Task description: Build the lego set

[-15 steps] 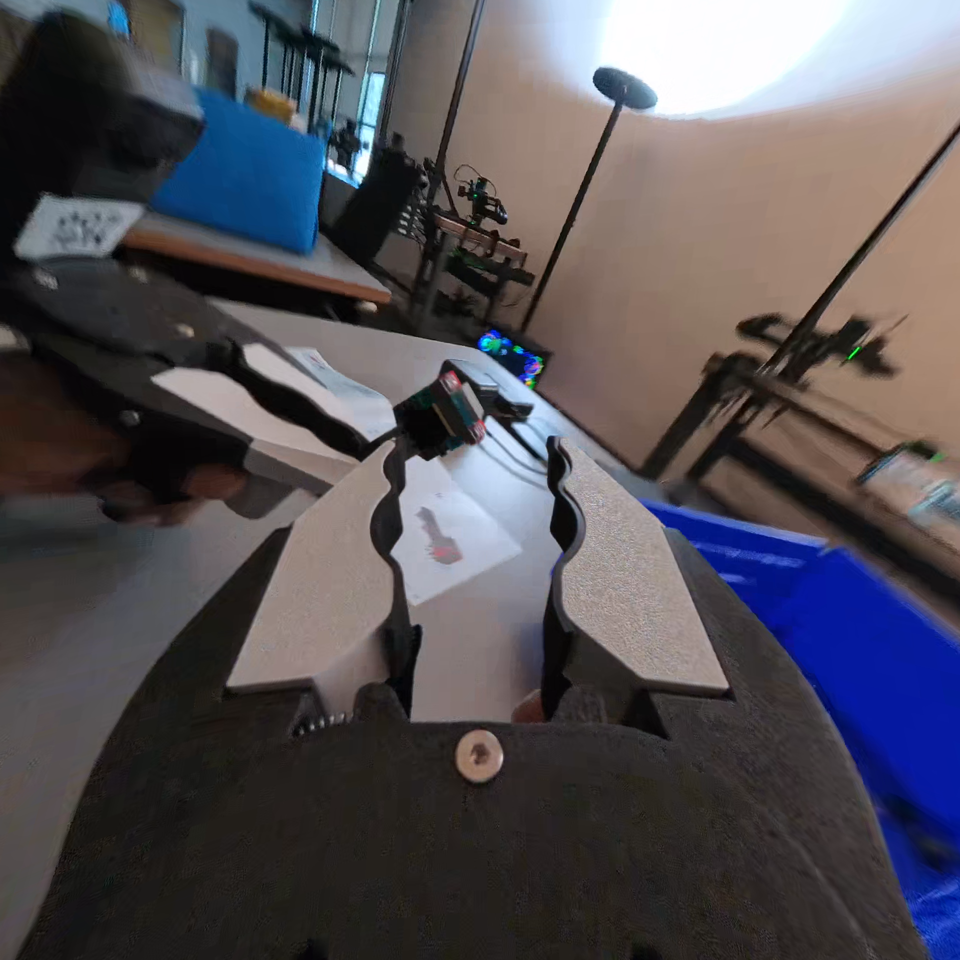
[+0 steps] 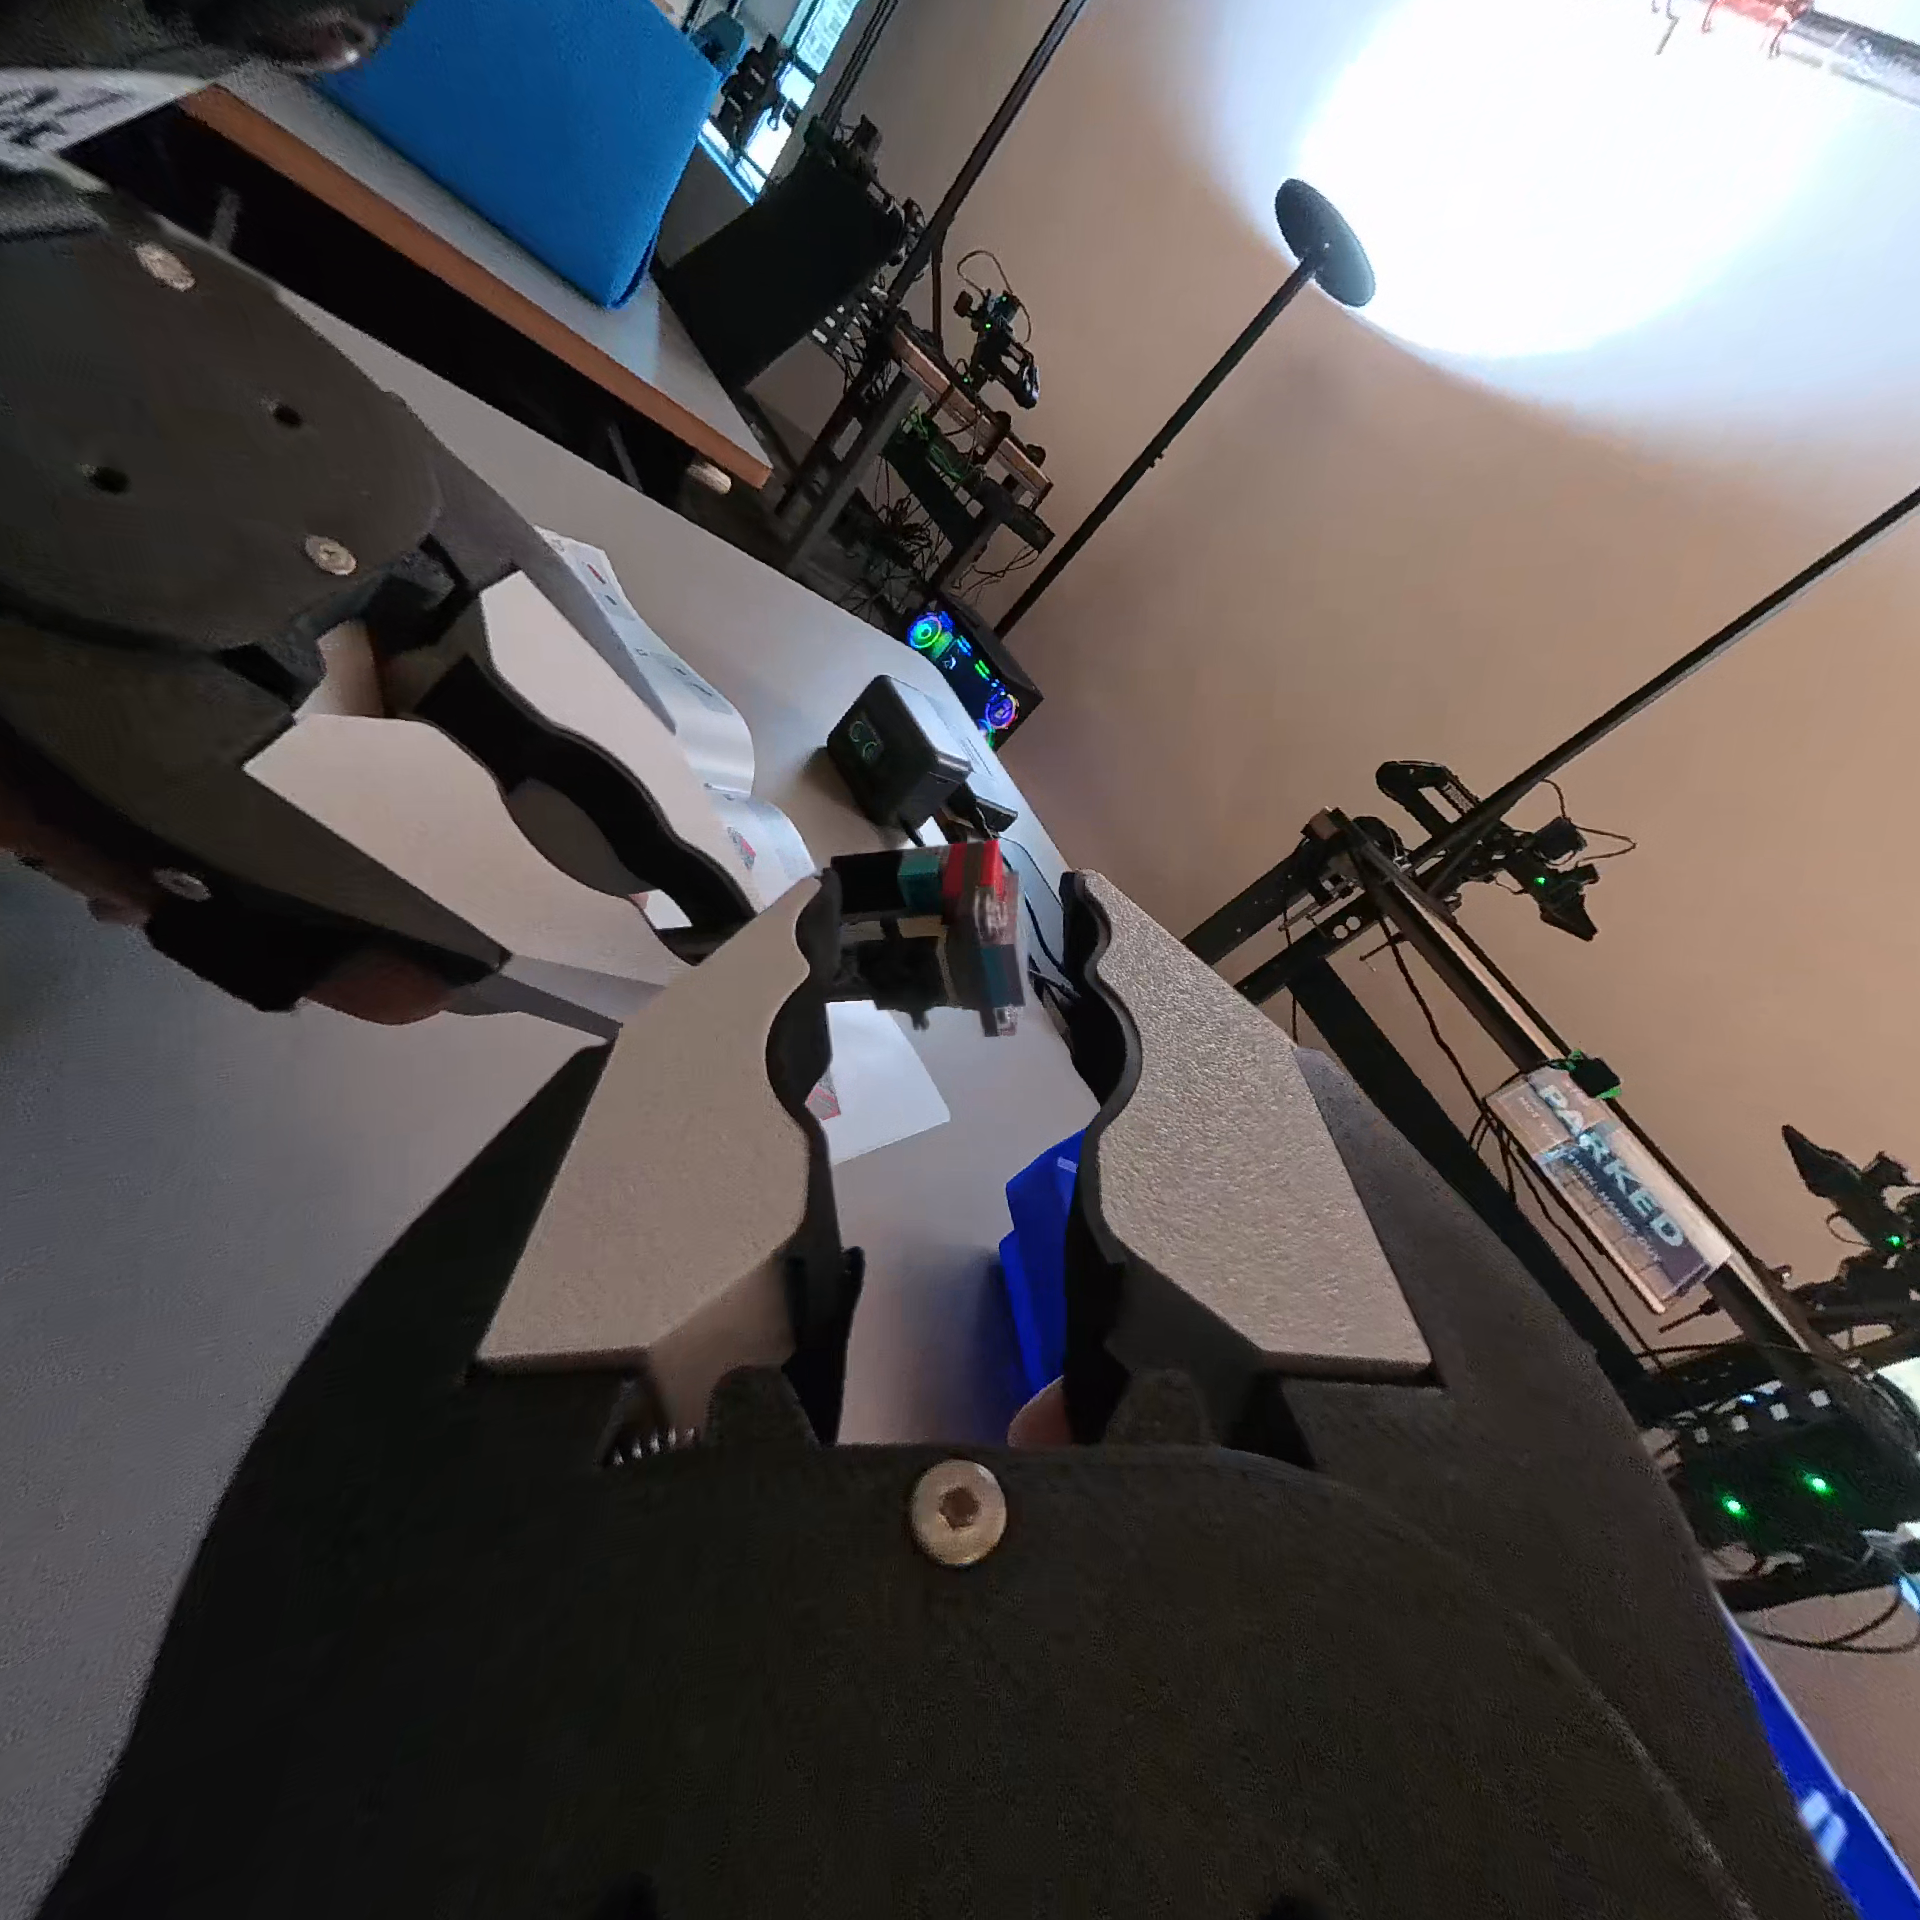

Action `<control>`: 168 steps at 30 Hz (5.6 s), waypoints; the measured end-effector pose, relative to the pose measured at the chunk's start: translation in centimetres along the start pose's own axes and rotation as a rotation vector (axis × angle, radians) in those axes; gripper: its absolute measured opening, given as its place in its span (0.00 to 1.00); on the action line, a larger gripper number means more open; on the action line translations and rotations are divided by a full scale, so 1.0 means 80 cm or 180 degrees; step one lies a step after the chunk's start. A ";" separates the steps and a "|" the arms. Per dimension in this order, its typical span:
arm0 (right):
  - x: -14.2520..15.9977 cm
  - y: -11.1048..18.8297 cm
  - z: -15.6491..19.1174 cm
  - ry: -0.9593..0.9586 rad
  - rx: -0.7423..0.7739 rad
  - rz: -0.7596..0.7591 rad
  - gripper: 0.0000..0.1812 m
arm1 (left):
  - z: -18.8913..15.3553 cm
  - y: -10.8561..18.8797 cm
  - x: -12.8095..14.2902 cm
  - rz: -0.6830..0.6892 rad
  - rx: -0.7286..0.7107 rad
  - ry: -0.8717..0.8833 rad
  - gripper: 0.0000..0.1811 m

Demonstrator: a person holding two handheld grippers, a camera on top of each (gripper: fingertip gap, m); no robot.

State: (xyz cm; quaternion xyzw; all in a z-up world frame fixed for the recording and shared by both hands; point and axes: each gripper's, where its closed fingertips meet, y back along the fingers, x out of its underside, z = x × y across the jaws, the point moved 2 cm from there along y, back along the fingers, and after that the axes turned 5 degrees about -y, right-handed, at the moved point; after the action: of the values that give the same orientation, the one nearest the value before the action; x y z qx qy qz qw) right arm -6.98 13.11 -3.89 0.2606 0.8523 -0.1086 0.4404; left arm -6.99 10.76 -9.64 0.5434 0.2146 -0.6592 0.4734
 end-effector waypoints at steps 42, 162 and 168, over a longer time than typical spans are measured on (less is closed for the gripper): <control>0.013 -0.010 0.004 0.0444 0.0379 0.0167 0.16 | 0.000 -0.003 0.006 0.0138 -0.0103 -0.0105 0.08; -0.011 0.031 -0.016 -0.2744 -0.0743 -0.0060 0.17 | 0.013 0.009 -0.006 -0.0231 -0.0394 -0.1480 0.08; 0.000 0.028 -0.014 -0.2711 -0.0706 0.0104 0.13 | 0.010 0.008 -0.007 -0.0201 -0.0511 -0.1809 0.08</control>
State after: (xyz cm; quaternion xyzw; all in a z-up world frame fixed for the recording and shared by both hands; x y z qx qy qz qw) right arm -6.52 15.45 -3.14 0.1572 0.5969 -0.1071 0.7794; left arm -6.89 10.03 -8.70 0.2909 0.1417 -0.7803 0.5351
